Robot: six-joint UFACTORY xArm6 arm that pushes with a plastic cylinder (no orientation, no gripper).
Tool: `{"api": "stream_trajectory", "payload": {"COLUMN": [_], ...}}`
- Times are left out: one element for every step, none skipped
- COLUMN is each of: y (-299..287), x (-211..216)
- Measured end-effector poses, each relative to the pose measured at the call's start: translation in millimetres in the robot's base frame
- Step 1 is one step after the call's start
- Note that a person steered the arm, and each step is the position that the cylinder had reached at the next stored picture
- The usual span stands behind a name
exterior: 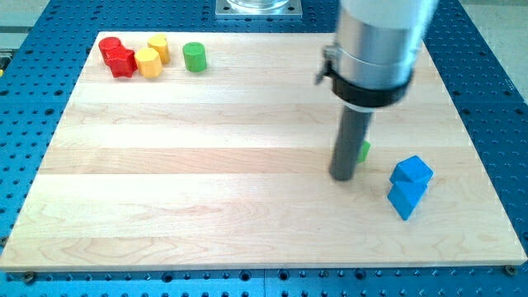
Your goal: Push the red star into the hexagon
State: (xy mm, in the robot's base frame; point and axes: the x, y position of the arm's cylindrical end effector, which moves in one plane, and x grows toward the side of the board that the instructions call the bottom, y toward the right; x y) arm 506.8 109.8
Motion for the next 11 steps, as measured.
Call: {"api": "stream_trajectory", "payload": {"y": [-78.9,-5.2,19.7,-20.5,-175.4,-326.0,-412.9,-414.8,-394.2,-374.0,-312.3], "x": [-39.3,-65.8,-12.4,-7.4,-5.1,-22.8,-61.8,-71.4,-172.6,-244.8,-235.6]}}
